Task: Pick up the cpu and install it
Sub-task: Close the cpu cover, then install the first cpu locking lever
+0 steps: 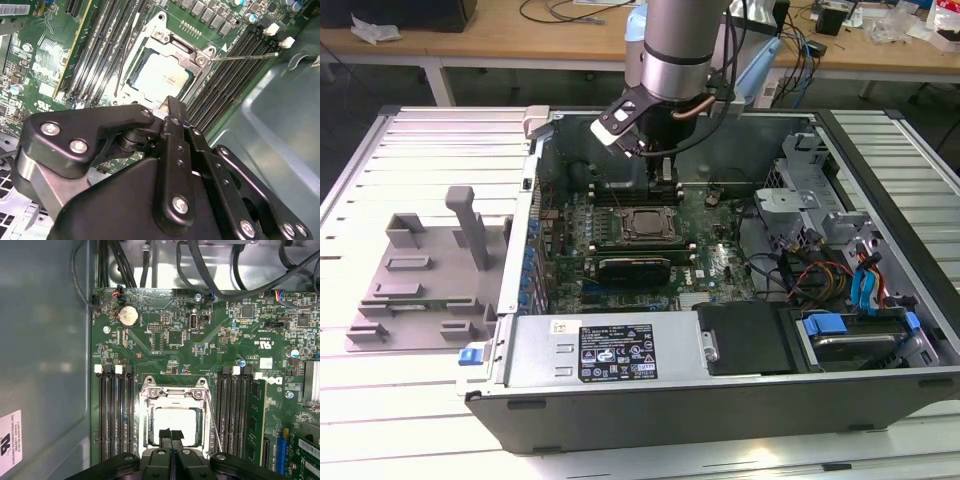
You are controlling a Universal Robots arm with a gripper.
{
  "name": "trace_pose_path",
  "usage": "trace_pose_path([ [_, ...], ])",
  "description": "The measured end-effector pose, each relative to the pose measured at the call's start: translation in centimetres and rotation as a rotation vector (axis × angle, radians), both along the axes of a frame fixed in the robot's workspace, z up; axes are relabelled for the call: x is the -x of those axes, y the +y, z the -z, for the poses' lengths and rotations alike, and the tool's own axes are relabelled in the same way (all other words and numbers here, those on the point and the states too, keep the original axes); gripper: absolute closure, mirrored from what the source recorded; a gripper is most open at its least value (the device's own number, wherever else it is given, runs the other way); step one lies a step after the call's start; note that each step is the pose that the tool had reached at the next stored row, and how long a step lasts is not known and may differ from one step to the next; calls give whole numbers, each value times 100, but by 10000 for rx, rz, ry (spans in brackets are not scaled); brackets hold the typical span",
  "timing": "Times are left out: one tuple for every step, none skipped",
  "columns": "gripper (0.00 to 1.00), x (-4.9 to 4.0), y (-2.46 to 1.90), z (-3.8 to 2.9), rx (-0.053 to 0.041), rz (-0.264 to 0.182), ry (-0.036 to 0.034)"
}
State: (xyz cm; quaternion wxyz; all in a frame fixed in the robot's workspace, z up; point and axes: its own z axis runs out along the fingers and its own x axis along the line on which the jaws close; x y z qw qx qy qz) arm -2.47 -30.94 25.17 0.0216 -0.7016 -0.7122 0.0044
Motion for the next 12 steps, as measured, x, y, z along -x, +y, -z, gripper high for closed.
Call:
trace_pose_path([
  [89, 0, 0, -1, 1, 0, 1],
  [89, 0, 0, -1, 0, 0, 1],
  [89, 0, 0, -1, 1, 0, 1],
  [89, 0, 0, -2, 1, 0, 1],
  [89, 0, 0, -3, 1, 0, 1],
  [89, 0, 0, -3, 1, 0, 1],
  [89, 0, 0, -4, 1, 0, 1],
  [89, 0, 0, -4, 1, -17, 0],
  [89, 0, -1, -4, 2, -104, 1],
  [89, 0, -1, -4, 2, -224, 1],
  [89, 0, 0, -4, 1, -397, 1],
  [89, 0, 0, -4, 1, -535, 1],
])
